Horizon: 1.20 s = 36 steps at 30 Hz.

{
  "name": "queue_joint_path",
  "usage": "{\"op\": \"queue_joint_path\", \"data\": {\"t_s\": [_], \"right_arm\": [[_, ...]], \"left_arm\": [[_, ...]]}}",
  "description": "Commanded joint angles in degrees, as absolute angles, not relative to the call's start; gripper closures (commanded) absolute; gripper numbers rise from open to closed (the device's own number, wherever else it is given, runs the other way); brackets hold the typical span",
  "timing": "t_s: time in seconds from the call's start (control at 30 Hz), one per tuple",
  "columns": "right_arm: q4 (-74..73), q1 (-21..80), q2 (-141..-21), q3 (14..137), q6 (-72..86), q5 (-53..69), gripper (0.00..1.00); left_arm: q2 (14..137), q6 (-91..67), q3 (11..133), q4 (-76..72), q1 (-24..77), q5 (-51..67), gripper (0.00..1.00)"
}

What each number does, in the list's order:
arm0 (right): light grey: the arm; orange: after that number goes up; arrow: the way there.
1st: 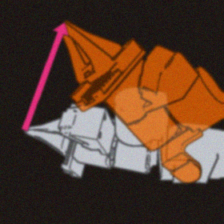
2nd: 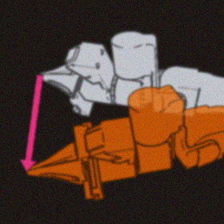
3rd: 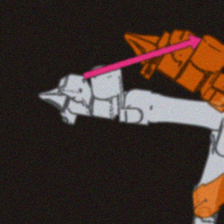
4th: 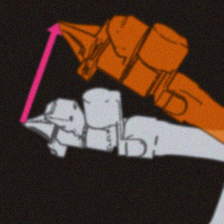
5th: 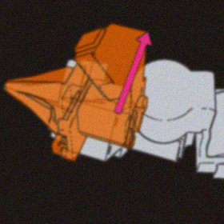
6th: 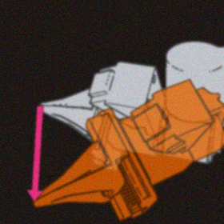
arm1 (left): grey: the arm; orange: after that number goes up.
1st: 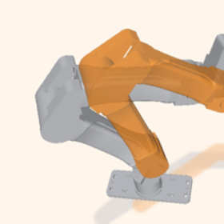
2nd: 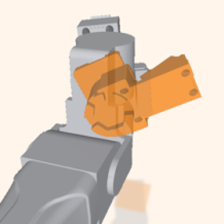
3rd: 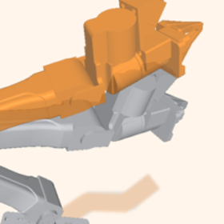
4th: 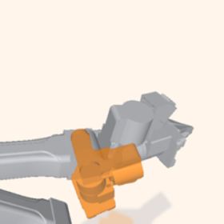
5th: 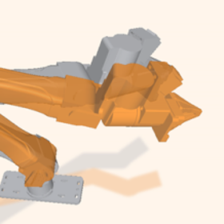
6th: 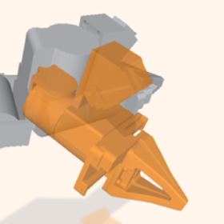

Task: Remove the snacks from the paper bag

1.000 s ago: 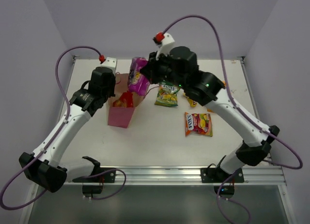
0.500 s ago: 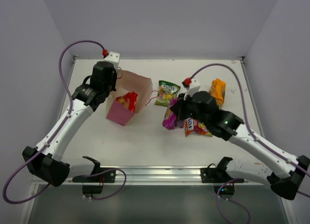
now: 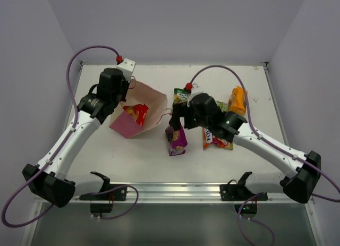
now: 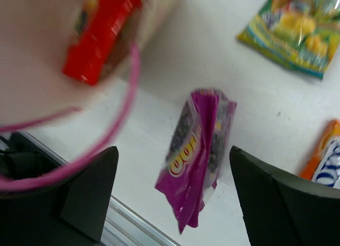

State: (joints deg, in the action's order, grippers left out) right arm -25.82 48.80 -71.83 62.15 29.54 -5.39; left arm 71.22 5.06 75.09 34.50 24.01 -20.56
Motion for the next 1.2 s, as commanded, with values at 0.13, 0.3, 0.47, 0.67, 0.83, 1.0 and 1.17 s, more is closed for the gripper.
{"op": "queue_joint_path", "data": {"t_s": [0.13,0.3,0.47,0.67,0.83,1.0,1.17], "right_arm": [[-34.4,49.0,-73.2,91.6,22.9,-8.2,0.08],[-34.9,49.1,-83.4,101.1,34.1,-4.7,0.11],[-34.5,52.2,-94.5,106.0,42.6,-3.2,0.11],[-33.1,54.1,-100.9,103.9,50.0,-6.8,0.11],[-30.3,54.2,-105.2,100.1,54.5,-11.3,0.11],[-30.7,54.2,-111.0,101.1,59.6,-13.7,0.11],[-28.5,54.2,-115.6,100.7,61.6,-13.1,0.13]], "left_arm": [[67.9,6.9,75.5,28.4,23.6,-18.4,1.00],[68.1,5.5,76.1,28.2,23.6,-17.9,1.00],[68.1,3.7,75.9,28.7,23.6,-18.1,1.00],[68.1,1.3,75.0,29.0,23.6,-17.3,1.00],[68.6,-1.7,74.6,29.4,23.6,-17.3,1.00],[69.4,-4.5,74.7,29.8,23.6,-16.3,1.00],[69.4,-6.1,74.8,30.1,23.6,-14.8,1.00]]}}
